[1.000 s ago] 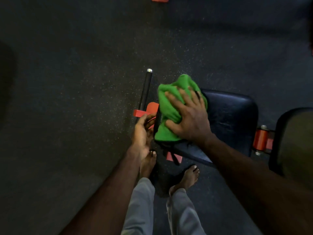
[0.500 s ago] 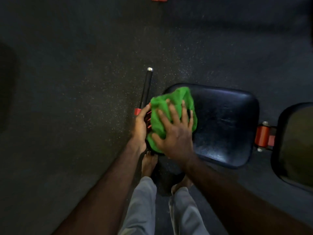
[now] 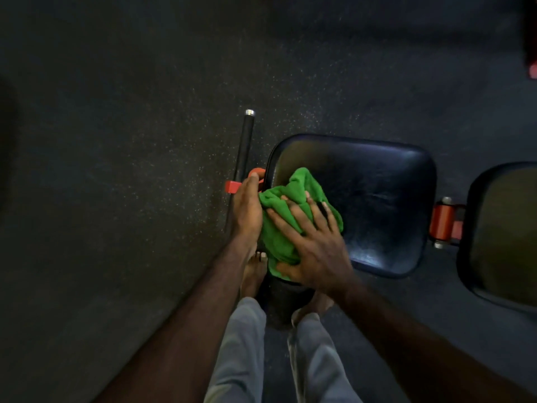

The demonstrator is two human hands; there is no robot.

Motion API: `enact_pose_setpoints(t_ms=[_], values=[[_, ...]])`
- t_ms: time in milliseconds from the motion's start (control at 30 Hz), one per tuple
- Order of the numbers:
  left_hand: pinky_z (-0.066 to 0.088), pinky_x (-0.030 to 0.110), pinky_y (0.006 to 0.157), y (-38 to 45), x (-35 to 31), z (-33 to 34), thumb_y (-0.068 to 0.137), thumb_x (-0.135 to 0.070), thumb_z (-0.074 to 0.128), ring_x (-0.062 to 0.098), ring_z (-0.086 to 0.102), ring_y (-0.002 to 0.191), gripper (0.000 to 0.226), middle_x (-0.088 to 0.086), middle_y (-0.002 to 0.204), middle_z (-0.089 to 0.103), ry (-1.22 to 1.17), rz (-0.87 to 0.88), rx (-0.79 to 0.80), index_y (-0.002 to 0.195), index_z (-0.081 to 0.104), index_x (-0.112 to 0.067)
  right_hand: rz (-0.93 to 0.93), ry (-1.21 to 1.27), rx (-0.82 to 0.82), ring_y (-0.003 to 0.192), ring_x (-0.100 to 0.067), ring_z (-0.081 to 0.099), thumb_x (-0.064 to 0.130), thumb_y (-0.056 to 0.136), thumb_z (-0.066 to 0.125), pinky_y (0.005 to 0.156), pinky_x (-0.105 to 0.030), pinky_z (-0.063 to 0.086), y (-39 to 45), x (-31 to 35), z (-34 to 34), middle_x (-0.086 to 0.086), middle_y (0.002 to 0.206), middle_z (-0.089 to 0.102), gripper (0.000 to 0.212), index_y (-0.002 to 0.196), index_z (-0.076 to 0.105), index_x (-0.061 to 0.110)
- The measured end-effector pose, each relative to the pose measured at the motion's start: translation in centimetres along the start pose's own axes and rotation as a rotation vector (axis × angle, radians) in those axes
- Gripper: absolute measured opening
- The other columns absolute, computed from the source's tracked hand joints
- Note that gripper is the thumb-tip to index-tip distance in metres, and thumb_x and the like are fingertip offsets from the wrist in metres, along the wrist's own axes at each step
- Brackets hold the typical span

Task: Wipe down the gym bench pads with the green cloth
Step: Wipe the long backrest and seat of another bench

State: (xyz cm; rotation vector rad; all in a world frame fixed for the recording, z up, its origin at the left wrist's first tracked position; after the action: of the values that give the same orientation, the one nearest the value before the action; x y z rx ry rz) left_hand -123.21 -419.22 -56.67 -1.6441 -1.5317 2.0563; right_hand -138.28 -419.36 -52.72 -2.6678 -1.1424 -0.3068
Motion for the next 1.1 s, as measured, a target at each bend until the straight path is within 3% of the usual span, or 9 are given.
enact_pose_setpoints(t_ms=[100, 233, 333, 467, 567, 633, 700, 967, 1100], values=[[0.051, 0.041, 0.095, 0.0, -0.8, 0.1, 0.108, -0.041, 0.047, 0.015, 0.063, 0.102, 0.027, -0.006, 0.103, 0.068, 0.007, 0.055, 0.000, 0.098, 0.070, -0.030, 0.273, 0.082, -0.056, 0.155, -0.038, 0.020, 0.072, 0.074, 0.063, 0.123, -0.063, 0.020, -2.7, -3.2, -1.0, -0.006, 0.166, 0.030, 0.103, 0.163, 0.030, 0.032], [0.044, 0.012, 0.088, -0.4, -0.9, 1.5, 0.109, -0.033, 0.046, 0.008, 0.050, 0.125, 0.039, -0.006, 0.135, 0.056, 0.064, 0.085, 0.044, 0.144, 0.057, -0.017, 0.606, 0.157, -0.053, 0.158, -0.042, 0.003, 0.067, 0.068, 0.071, 0.123, -0.065, 0.005, -2.1, 0.0, -0.2, -0.009, 0.172, 0.012, 0.118, 0.166, 0.015, 0.031], [0.043, 0.014, 0.092, -0.5, -0.9, 2.0, 0.110, -0.030, 0.046, 0.010, 0.053, 0.121, 0.041, 0.001, 0.135, 0.058, 0.084, 0.101, 0.032, 0.145, 0.055, -0.011, 0.475, 0.172, -0.028, 0.157, -0.047, -0.001, 0.069, 0.072, 0.070, 0.122, -0.067, 0.004, 1.8, 2.1, 0.3, -0.011, 0.173, 0.008, 0.116, 0.166, 0.015, 0.029], [0.049, 0.024, 0.079, 0.5, -0.8, 1.1, 0.109, -0.034, 0.047, 0.004, 0.060, 0.092, 0.022, -0.009, 0.098, 0.065, 0.054, 0.062, 0.019, 0.107, 0.066, -0.021, 0.210, 0.095, -0.024, 0.157, -0.040, 0.014, 0.072, 0.076, 0.070, 0.122, -0.066, 0.020, -0.7, -0.7, 0.1, -0.003, 0.171, 0.019, 0.108, 0.164, 0.023, 0.032], [0.042, 0.020, 0.090, 0.6, -1.5, 1.7, 0.109, -0.043, 0.045, 0.004, 0.058, 0.110, 0.030, -0.022, 0.109, 0.060, 0.160, 0.090, 0.074, 0.128, 0.064, -0.030, 0.413, 0.115, -0.064, 0.157, -0.038, 0.016, 0.071, 0.082, 0.067, 0.122, -0.066, 0.020, -6.0, -3.3, -0.5, -0.003, 0.170, 0.022, 0.100, 0.164, 0.024, 0.034], [0.038, 0.005, 0.078, 0.3, -1.9, 2.5, 0.110, -0.041, 0.041, -0.005, 0.053, 0.104, 0.034, -0.020, 0.113, 0.053, 0.197, 0.098, 0.088, 0.138, 0.056, -0.028, 0.534, 0.150, -0.089, 0.158, -0.039, 0.011, 0.069, 0.083, 0.064, 0.123, -0.067, 0.018, -6.9, -3.1, -0.5, -0.004, 0.171, 0.018, 0.098, 0.164, 0.022, 0.034], [0.037, 0.007, 0.073, 0.4, -1.7, 3.1, 0.111, -0.042, 0.038, -0.001, 0.052, 0.104, 0.037, -0.016, 0.114, 0.053, 0.221, 0.117, 0.067, 0.139, 0.055, -0.025, 0.596, 0.167, -0.064, 0.158, -0.041, 0.002, 0.065, 0.079, 0.066, 0.123, -0.066, 0.011, -4.8, -2.0, -0.1, -0.004, 0.173, 0.010, 0.103, 0.165, 0.017, 0.034], [0.044, 0.010, 0.079, 1.1, -0.7, 2.6, 0.111, -0.040, 0.038, -0.007, 0.059, 0.101, 0.041, -0.016, 0.112, 0.064, 0.189, 0.118, 0.034, 0.131, 0.063, -0.015, 0.246, 0.186, -0.008, 0.158, -0.038, 0.007, 0.067, 0.079, 0.067, 0.123, -0.067, 0.019, -2.4, -2.0, -0.5, -0.003, 0.172, 0.016, 0.104, 0.165, 0.019, 0.034], [0.041, 0.019, 0.083, 0.4, -0.7, 3.3, 0.110, -0.044, 0.040, -0.009, 0.052, 0.093, 0.036, -0.029, 0.102, 0.050, 0.245, 0.109, 0.045, 0.134, 0.057, -0.023, 0.475, 0.169, -0.057, 0.158, -0.038, 0.013, 0.058, 0.071, 0.079, 0.122, -0.066, 0.020, -7.5, -4.6, -0.9, 0.000, 0.171, 0.019, 0.111, 0.164, 0.025, 0.033]])
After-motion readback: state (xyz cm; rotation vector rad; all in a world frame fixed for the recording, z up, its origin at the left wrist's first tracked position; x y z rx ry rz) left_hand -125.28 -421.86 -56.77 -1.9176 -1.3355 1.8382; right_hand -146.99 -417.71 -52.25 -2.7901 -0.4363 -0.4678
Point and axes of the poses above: each hand's wrist, its own y-axis towards the middle knuckle, its own z-axis out of the palm, x = y × z, the point moved 8 cm from there along y, towards the middle knuckle
